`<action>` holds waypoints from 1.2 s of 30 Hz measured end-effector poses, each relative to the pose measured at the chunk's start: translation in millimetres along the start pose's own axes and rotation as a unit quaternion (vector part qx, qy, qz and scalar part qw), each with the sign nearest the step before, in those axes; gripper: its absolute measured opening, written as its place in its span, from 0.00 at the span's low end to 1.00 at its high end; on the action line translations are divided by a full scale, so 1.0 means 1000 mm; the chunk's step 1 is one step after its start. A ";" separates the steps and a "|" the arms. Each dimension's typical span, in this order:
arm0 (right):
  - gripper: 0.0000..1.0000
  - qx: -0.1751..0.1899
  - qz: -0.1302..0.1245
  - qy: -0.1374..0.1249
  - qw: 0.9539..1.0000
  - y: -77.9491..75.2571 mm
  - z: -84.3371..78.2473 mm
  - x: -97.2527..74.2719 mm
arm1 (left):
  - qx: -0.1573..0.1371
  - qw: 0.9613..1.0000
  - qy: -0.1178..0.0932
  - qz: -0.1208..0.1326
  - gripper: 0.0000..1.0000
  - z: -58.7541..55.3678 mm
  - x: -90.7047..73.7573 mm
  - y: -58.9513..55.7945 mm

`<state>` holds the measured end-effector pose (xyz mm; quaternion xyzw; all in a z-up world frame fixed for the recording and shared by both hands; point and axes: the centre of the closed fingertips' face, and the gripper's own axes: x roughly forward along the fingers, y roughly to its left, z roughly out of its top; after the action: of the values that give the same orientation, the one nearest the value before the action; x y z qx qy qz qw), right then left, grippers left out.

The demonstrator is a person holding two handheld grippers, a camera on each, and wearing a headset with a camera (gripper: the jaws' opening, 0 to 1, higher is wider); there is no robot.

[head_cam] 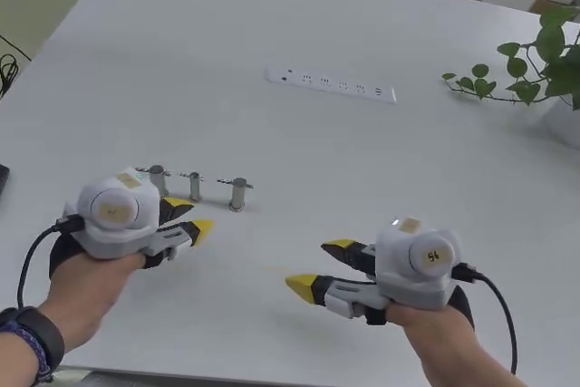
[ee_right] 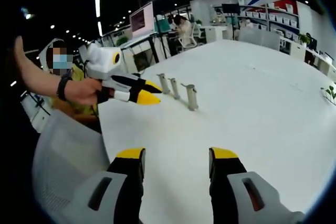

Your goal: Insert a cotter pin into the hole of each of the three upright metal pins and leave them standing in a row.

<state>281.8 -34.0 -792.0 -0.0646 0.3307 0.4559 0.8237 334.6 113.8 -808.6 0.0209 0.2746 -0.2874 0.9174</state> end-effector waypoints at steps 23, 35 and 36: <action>0.56 -0.006 0.024 -0.015 1.000 0.007 0.007 0.005 | 0.017 1.000 -0.024 -0.008 0.36 0.011 -0.051 0.013; 0.58 -0.003 0.024 -0.018 1.000 0.007 0.006 0.004 | -0.009 0.999 -0.035 0.016 0.42 0.005 -0.080 0.028; 0.58 -0.003 0.024 -0.018 1.000 0.007 0.007 0.004 | -0.013 0.999 -0.036 0.018 0.42 0.004 -0.083 0.030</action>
<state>280.8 -24.3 -787.7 -0.0510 0.3159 0.4779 0.8181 295.9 181.1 -765.9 0.0032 0.2446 -0.2673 0.9320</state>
